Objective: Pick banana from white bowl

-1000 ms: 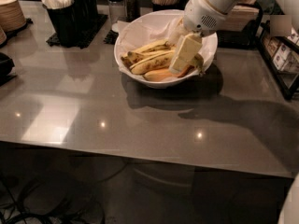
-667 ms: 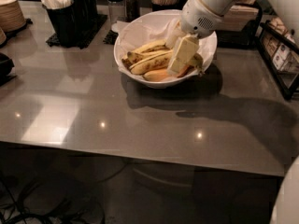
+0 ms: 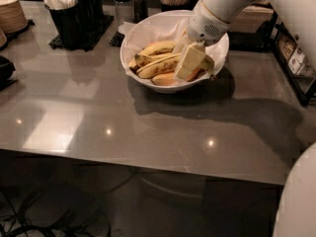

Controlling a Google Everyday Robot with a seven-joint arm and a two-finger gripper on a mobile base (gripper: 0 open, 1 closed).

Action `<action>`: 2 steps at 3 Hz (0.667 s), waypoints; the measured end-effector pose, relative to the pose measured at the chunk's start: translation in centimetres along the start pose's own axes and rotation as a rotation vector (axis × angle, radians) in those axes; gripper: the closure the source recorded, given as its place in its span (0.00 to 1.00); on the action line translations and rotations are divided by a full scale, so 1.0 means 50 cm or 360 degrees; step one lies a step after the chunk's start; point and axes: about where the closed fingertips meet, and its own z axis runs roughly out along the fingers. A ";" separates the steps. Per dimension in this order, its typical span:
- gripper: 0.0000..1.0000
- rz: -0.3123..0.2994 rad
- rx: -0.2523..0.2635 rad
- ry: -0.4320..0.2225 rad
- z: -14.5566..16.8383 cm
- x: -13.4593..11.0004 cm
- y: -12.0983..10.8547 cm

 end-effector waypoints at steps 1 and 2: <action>0.53 0.0005 -0.0014 0.0004 0.007 0.004 -0.002; 0.76 0.0010 -0.0016 -0.0002 0.008 0.007 -0.002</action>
Offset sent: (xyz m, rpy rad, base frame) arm -0.0042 -0.0104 -0.0058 0.0064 0.0325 -0.0036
